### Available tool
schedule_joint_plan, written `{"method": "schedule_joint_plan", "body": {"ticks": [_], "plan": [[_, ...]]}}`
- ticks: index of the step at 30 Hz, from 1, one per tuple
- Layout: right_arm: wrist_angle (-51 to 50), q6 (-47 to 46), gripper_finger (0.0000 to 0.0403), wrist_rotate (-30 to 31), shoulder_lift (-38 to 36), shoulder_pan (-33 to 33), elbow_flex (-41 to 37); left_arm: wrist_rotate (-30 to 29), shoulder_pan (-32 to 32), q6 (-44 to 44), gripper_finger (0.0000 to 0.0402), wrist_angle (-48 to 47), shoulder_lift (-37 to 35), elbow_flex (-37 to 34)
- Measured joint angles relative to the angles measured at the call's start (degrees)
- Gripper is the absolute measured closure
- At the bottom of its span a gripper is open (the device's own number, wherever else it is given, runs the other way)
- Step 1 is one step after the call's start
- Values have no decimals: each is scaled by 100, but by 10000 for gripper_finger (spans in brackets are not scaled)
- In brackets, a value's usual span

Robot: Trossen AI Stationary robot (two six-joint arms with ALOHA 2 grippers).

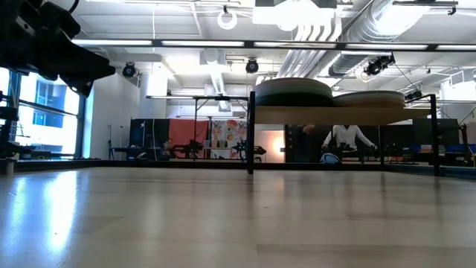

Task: Place and stack plates onto a shelf
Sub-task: Return to Home Position

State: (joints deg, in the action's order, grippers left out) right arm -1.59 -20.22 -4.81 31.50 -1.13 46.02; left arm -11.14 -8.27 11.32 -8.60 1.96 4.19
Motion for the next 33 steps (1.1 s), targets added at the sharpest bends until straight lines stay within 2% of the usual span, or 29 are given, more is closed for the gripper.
{"method": "schedule_joint_plan", "body": {"ticks": [7, 15, 20, 28, 33], "plan": [[-1674, 356, 285, 711, -1004, 0, -17, -184, 0, -18, 316, 2, 0, 0], [-924, 562, 285, 1007, -2362, 0, -1635, -235, 0, -847, 316, 7, 0, 0], [-605, 526, 285, 1120, -3068, 0, -2552, -236, 0, -946, 316, 11, 0, 0], [-233, 472, 285, 1073, -3014, 0, -3287, -238, 0, -965, 316, 26, 2, 0], [403, 422, 285, 1042, -3016, 2, -3836, -245, 0, -1030, 316, 23, 2, 0]]}}
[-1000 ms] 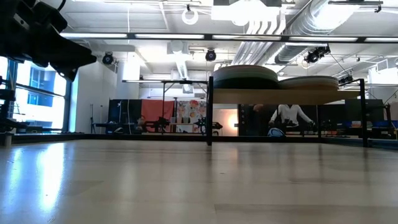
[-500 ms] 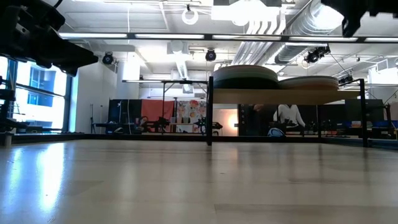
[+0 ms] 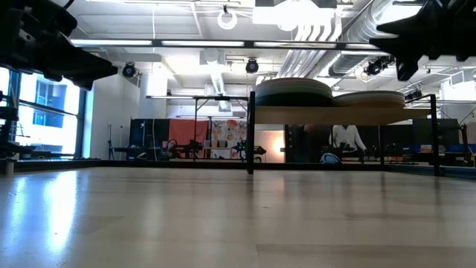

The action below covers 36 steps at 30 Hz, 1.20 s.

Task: Place and stack plates onto a shelf
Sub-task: Return to Home Position

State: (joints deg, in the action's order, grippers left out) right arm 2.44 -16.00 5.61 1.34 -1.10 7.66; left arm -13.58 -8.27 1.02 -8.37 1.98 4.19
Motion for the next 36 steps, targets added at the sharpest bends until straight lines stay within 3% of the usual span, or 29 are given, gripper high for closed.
{"method": "schedule_joint_plan", "body": {"ticks": [9, 18, 36], "plan": [[533, -154, 285, -20, 4, 0, -709, -10, 0, -670, 316, -3, -2, 0], [-70, -89, 285, -71, 34, 0, -708, -9, 0, -680, 316, -5, 0, 0], [-116, -259, 285, -267, 132, 0, -708, -9, 0, -667, 316, -8, -2, 0]]}}
